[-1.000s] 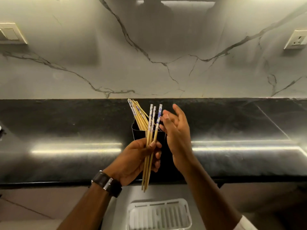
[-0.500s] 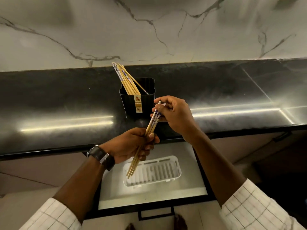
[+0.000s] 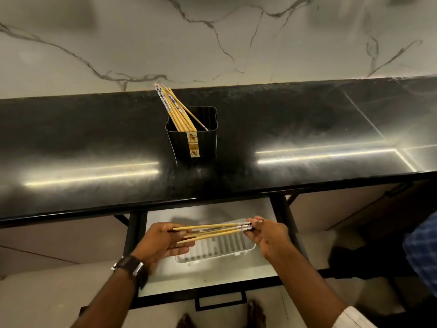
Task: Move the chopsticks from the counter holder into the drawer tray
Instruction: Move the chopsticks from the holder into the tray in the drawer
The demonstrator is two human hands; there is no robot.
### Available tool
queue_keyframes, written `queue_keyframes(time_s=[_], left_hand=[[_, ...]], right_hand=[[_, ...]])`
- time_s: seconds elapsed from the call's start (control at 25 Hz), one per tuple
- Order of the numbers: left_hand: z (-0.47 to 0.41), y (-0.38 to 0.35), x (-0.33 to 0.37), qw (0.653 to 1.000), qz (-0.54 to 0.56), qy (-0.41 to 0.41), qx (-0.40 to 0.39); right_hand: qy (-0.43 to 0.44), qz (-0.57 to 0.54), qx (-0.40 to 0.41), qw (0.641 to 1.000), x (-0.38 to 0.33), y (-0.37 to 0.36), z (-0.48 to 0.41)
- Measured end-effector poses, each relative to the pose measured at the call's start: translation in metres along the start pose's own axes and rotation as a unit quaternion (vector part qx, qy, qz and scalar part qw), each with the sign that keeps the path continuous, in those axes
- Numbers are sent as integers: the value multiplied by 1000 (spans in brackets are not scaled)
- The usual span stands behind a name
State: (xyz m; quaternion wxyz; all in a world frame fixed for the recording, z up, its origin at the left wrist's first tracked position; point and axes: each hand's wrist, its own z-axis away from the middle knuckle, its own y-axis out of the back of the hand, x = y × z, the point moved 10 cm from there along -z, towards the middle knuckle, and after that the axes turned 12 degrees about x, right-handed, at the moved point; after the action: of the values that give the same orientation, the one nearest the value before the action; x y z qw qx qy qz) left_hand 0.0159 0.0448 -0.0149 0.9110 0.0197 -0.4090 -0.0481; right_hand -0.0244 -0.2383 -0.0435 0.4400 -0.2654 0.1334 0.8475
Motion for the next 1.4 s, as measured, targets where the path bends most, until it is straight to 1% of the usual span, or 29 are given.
queue_keyframes(time_s=[0.04,0.12,0.16,0.2,0.28,0.4,0.48,0.56,0.68,0.8,0.92,1.0,1.08,1.2,1.32,1.4], left_hand=[[-4,2,-12,995,91,38,35],[-8,-5,-31,957,263,101,72],[-9,-7,-38,937,317,117,91],[-10,-9,-43,924,341,126,116],[-13,-12,-55,919,332,133,169],[-18,-16,-65,931,259,132,221],[-24,-18,-68,939,222,138,223],[-30,-20,-74,941,212,166,207],[-31,-20,-90,924,249,219,193],[-30,-19,-105,887,329,244,215],[-29,-15,-108,842,408,229,268],[-26,-14,-104,825,426,213,304],[-25,-15,-100,824,413,202,330],[-32,-20,-94,832,393,201,337],[-40,-26,-95,839,381,212,326],[-42,-31,-101,833,387,226,323]], right_hand=[[-9,11,18,1000,8,0,-5],[-16,24,40,999,15,-1,-13],[-17,33,47,998,16,-1,-17],[-16,46,52,997,16,-2,-22],[-19,70,58,996,20,-3,-30],[-33,69,50,996,29,-6,-35],[-51,61,33,996,36,-10,-38],[-65,58,26,996,38,-12,-41],[-79,57,18,995,43,-17,-44],[-93,65,24,993,54,-22,-47],[-113,70,27,991,65,-28,-49],[-118,62,39,990,71,-29,-51],[-95,66,56,992,72,-29,-54],[-53,88,85,991,73,-26,-62],[-73,81,111,988,79,-21,-65],[-103,51,123,986,86,-20,-64]])
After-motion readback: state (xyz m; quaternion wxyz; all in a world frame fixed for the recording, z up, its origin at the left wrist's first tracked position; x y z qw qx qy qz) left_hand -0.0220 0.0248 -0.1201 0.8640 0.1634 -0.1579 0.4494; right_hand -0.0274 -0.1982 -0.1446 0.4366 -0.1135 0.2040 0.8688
